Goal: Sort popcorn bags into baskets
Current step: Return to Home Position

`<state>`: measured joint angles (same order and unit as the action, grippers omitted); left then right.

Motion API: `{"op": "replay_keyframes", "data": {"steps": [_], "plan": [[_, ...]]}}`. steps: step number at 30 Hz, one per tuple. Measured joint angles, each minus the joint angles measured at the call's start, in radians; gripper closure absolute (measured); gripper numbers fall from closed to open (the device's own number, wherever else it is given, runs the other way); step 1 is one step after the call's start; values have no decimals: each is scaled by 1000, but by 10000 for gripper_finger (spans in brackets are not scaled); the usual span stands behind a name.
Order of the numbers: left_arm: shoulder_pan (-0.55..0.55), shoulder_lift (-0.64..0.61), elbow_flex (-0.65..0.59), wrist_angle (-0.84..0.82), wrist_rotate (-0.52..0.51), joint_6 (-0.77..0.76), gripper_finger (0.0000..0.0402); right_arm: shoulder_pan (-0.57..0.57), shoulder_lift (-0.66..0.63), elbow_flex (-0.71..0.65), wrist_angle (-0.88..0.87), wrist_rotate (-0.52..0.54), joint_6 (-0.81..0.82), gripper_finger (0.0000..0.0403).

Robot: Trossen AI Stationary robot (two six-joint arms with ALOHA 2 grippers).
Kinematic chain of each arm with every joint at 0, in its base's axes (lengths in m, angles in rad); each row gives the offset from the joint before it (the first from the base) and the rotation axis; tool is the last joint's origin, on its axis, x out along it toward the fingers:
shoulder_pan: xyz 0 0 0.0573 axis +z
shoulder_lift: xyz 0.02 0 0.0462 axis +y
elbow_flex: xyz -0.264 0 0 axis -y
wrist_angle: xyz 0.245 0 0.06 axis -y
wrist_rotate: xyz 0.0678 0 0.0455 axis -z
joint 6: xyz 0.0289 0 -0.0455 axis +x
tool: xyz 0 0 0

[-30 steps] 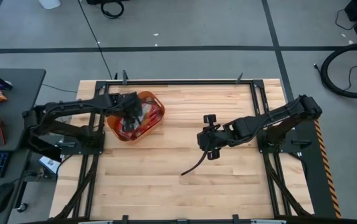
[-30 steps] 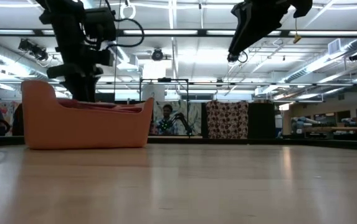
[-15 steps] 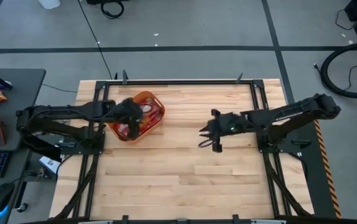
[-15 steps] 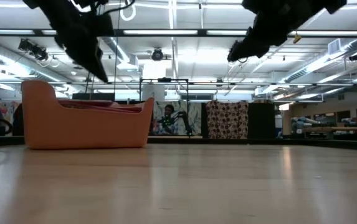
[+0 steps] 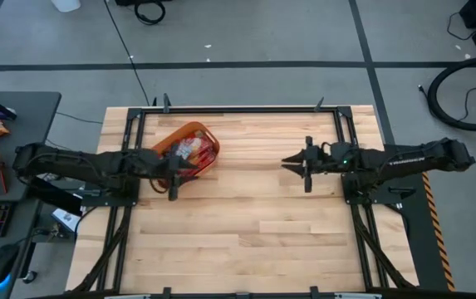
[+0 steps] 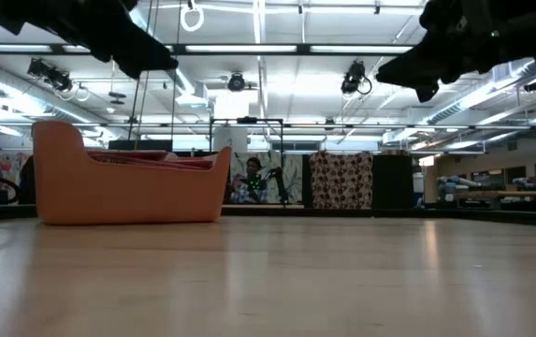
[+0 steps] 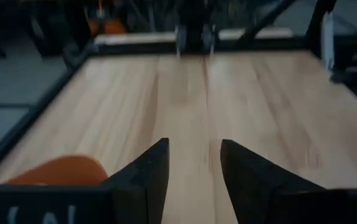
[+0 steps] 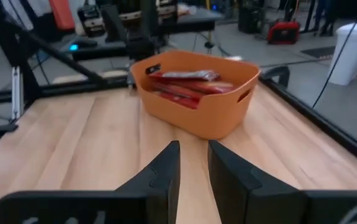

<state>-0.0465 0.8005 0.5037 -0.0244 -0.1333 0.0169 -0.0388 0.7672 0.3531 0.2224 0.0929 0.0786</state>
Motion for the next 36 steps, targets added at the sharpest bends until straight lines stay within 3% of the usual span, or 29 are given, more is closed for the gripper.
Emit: {"op": "replay_keyframes", "data": {"steps": [5, 12, 16, 23, 30, 36], "plan": [[-2, -116, -115, 152, 1, 34, 253, -71, -111, -87, 18, -65, 35, 316], [-2, -221, -266, 371, 29, 114, 253, -118, -208, -164, 0, -71, 55, 316], [-3, -291, -354, 472, 61, 124, 253, -119, -246, -223, 72, -77, 79, 316], [-3, -428, -451, 468, 60, 71, 253, -130, -328, -344, 157, -80, 54, 316], [-4, -572, -495, 381, 68, 53, 266, -141, -403, -347, 137, -82, 78, 316], [-4, -619, -495, 362, 82, 6, 277, -141, -408, -347, 166, 35, 76, 316]]}}
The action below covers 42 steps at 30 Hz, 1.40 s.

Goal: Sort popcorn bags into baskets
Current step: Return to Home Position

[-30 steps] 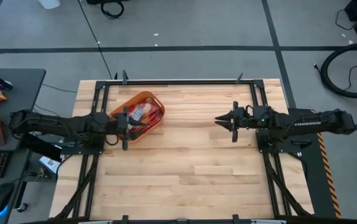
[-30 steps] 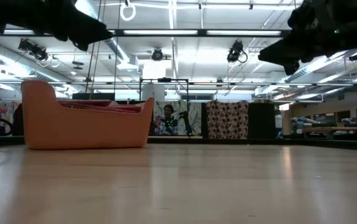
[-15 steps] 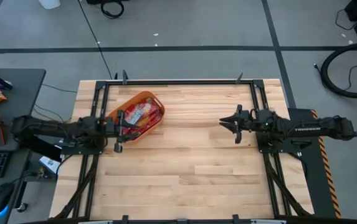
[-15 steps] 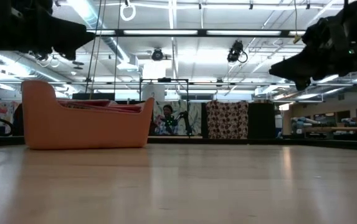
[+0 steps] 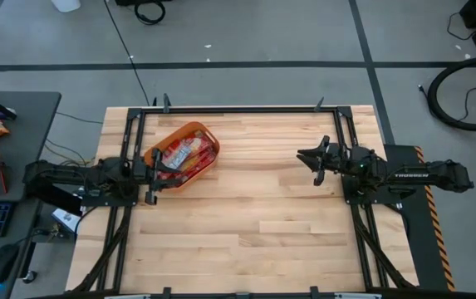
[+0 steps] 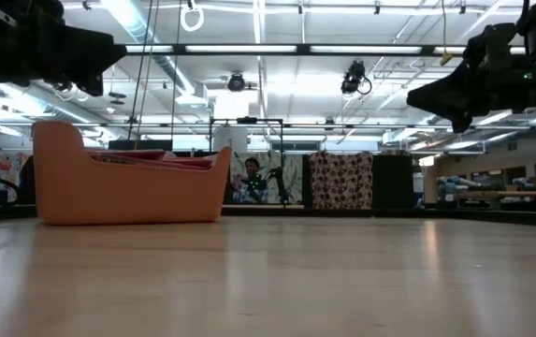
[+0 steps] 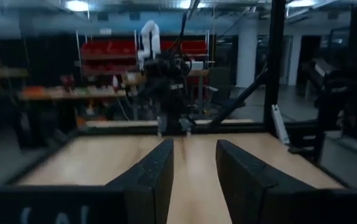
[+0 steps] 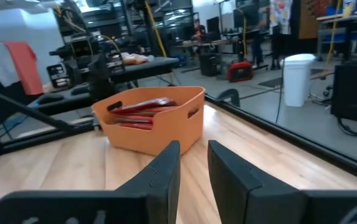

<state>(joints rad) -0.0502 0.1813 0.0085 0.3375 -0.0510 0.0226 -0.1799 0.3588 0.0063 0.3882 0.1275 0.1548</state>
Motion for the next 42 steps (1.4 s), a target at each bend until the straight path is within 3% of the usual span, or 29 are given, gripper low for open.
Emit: {"op": "replay_keyframes", "data": {"steps": [9, 42], "plan": [[0, 2, 0, -39, 0, -348, 278, 0, 0, 0, 0, 8, 0, 316], [0, 2, -1, -38, 0, -351, 278, 0, 1, 0, 0, 8, 0, 316]]}}
